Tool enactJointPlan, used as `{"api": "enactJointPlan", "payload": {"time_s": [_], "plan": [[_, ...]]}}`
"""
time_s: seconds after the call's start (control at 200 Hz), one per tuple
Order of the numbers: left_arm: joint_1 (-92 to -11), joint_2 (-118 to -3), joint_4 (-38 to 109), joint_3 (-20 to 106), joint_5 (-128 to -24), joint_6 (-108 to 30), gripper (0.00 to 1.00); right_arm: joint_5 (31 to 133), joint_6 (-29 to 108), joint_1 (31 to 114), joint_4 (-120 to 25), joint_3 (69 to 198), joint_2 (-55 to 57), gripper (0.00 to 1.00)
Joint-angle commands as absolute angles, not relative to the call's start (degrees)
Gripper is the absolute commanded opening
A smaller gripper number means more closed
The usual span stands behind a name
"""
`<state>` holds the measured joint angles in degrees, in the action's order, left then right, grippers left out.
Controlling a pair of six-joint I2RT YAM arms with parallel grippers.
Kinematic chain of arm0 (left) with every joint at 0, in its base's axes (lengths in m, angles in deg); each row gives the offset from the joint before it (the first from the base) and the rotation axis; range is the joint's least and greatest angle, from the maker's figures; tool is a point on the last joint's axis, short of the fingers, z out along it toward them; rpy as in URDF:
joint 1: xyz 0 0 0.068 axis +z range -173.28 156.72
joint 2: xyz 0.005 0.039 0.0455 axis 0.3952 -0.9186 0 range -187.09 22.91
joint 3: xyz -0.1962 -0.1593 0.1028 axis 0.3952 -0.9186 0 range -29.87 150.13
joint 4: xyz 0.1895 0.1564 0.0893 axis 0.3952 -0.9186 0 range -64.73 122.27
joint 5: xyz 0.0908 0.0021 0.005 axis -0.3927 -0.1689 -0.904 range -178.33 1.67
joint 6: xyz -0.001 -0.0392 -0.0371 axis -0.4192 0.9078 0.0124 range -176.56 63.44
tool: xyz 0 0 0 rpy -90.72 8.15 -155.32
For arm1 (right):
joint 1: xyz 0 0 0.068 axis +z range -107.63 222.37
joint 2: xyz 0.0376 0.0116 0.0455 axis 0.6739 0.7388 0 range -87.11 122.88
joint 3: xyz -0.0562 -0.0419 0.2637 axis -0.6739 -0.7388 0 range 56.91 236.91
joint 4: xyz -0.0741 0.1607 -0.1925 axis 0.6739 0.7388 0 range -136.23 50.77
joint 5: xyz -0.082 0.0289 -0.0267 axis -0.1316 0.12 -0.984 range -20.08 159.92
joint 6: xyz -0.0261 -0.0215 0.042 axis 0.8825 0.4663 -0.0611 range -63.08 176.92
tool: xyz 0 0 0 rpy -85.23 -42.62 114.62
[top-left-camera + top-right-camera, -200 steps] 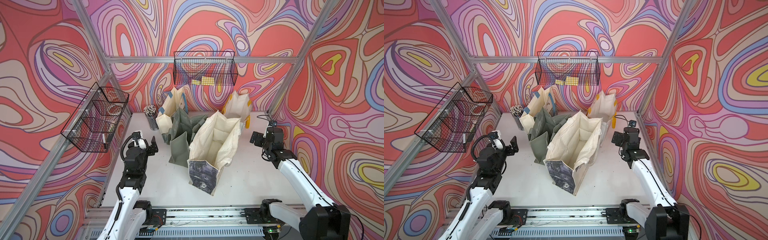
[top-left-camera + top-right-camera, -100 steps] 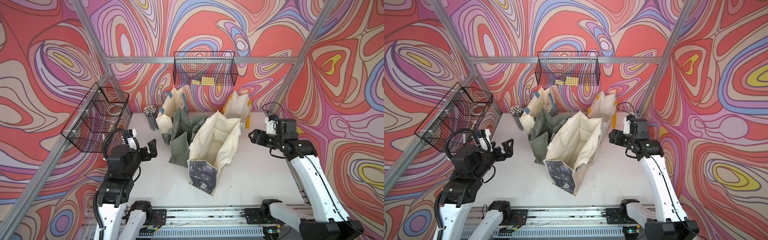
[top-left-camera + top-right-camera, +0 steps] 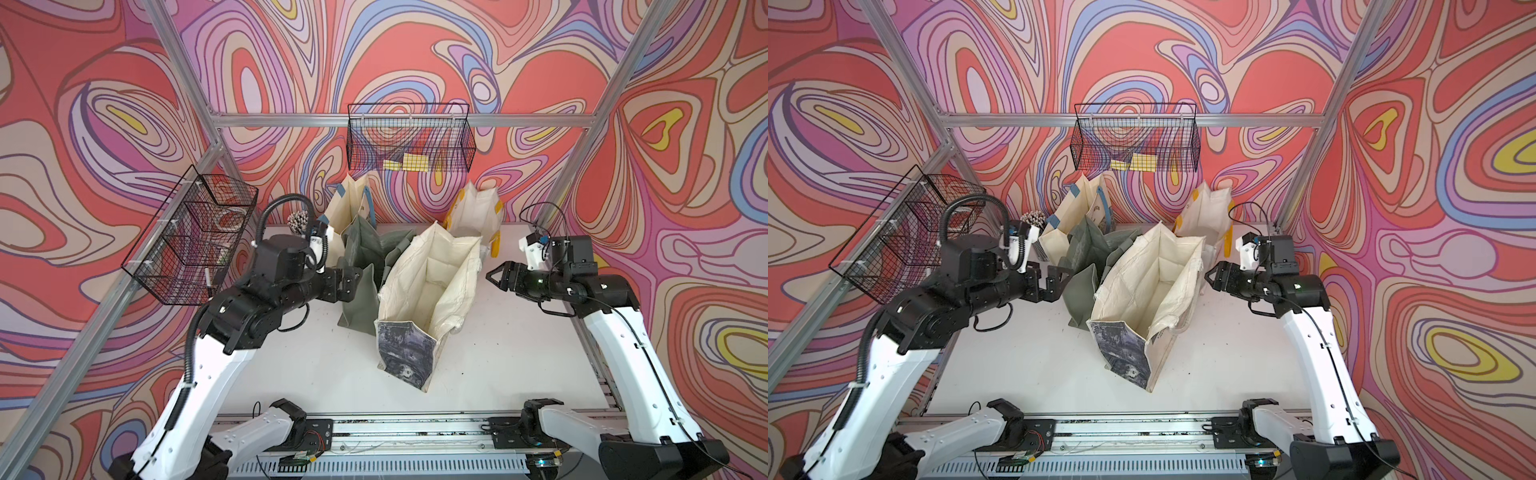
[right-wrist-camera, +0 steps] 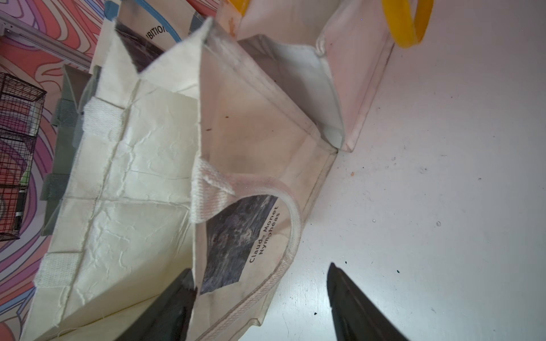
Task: Put away the canvas bag
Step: Pick up the canvas bag from the center of the board.
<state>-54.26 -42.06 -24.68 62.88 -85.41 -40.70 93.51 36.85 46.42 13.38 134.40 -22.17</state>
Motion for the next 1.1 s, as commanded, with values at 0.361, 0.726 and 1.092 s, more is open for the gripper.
{"api": "enactJointPlan", "payload": {"time_s": [0.361, 0.726, 1.092], "plan": [[-63.13, -66.78, -42.14, 92.75, -77.04, -42.38, 0.92, 91.13, 29.90, 55.90, 12.13, 134.08, -21.68, 0.70], [-64.67, -76.68, -45.33, 98.84, -75.21, -40.96, 0.72, 92.51, 27.64, 57.30, 8.34, 131.16, -20.87, 0.58], [-64.67, -78.82, -43.76, 100.05, -82.78, -40.24, 0.79, 92.31, 28.39, 57.31, 5.82, 130.47, -18.83, 0.32]]}}
